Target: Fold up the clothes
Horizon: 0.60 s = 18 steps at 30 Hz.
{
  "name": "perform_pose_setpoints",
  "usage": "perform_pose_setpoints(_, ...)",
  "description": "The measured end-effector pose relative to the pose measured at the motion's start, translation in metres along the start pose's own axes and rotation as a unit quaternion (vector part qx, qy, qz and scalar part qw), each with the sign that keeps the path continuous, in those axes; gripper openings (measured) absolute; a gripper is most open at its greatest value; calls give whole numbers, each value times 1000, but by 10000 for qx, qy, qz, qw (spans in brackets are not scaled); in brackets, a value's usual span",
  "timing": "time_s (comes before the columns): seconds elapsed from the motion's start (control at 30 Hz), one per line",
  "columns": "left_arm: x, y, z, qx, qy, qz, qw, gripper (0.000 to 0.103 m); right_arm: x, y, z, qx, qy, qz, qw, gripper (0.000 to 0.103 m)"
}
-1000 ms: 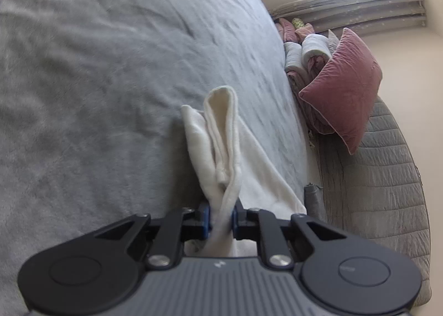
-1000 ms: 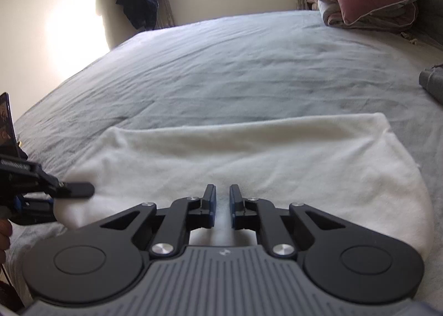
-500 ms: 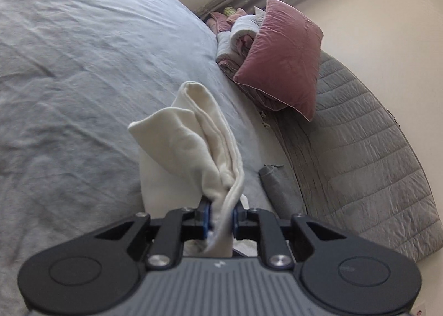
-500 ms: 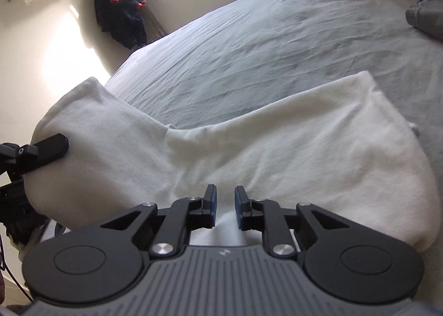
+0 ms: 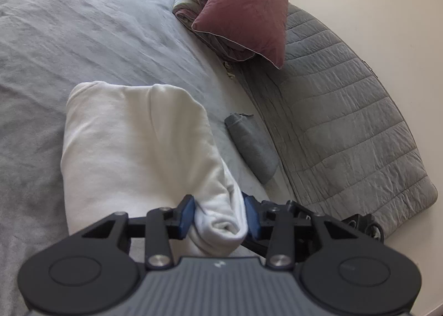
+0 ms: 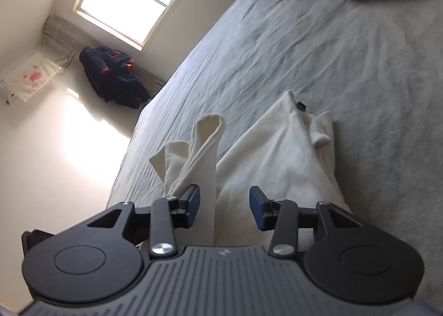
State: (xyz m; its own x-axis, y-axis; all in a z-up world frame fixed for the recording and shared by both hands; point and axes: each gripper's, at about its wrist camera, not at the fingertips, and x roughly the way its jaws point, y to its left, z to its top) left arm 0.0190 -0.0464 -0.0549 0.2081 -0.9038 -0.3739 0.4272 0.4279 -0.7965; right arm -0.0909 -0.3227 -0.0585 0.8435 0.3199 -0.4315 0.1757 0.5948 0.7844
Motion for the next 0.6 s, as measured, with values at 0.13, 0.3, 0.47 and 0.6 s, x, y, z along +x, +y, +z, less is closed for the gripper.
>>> perform_pose_setpoints(0.13, -11, -1, 4, 34, -103, -437, 9990, 52, -8, -16, 1, 594, -27, 110, 9982, 47)
perform_pose_setpoints(0.3, -23, 4, 8, 22, -312, -405, 9987, 51, -15, -20, 1, 1090, -100, 448, 9930, 63)
perform_pose_setpoints(0.47, -27, 19, 10, -30, -365, 88, 9993, 39, -16, -8, 4, 975, -7, 550, 9937, 66)
perform_pose_setpoints(0.6, -29, 28, 11, 11, -361, 584, 9976, 38, -6, 23, -2, -54, 198, -443, 9988, 67)
